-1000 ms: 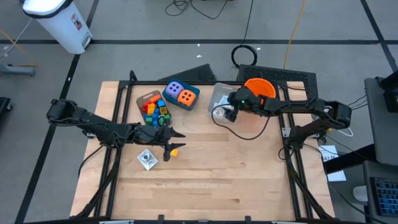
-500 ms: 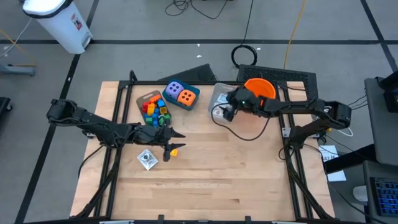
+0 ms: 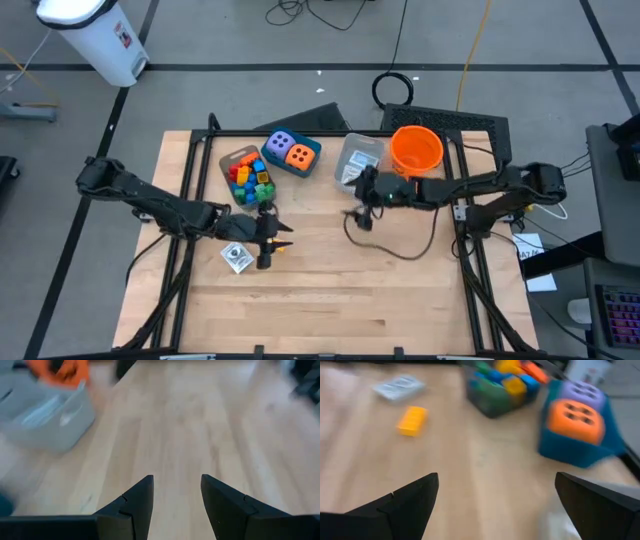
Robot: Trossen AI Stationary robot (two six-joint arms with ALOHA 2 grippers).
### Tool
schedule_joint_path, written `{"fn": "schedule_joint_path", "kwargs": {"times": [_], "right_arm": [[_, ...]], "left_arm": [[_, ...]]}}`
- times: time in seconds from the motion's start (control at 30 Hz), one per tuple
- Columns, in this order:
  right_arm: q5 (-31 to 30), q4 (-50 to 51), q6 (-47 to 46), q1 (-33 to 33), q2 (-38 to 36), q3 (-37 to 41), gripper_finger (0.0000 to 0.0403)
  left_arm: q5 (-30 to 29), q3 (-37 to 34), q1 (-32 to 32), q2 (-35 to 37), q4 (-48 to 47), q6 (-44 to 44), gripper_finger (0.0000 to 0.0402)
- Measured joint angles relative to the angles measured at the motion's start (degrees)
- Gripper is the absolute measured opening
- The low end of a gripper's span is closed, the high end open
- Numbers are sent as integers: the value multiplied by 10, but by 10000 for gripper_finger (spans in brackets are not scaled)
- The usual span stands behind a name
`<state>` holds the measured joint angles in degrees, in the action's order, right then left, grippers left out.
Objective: Pick & Place Toys
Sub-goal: Put the black deck of cards into the gray bin
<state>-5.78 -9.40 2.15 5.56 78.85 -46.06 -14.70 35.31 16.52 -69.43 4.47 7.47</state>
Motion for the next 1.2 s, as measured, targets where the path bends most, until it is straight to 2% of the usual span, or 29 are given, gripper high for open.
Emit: {"fn": "schedule_joint_path", "kwargs": {"times": [0.1,0.17,0.3,0.47,0.6,0.77,0.9,1.2], "right_arm": [[0,-16,0,-45,0,0,391],[0,-23,0,-72,0,0,391],[-1,-27,0,-119,0,0,391],[-1,-57,1,-153,10,15,391],[-1,-166,0,-158,29,59,391],[-3,-271,0,-154,48,116,391],[-3,-298,-16,-154,48,140,391],[-1,-294,-31,-162,48,143,391]], "left_arm": [[-45,60,23,-2,-151,49,170],[-47,92,32,-10,-222,102,170],[-8,123,51,-11,-330,248,170],[32,122,67,-11,-449,408,170],[38,120,76,-11,-538,511,170],[47,120,87,-11,-573,605,170],[52,120,98,-27,-575,656,170],[156,120,122,-118,-575,733,170]]}}
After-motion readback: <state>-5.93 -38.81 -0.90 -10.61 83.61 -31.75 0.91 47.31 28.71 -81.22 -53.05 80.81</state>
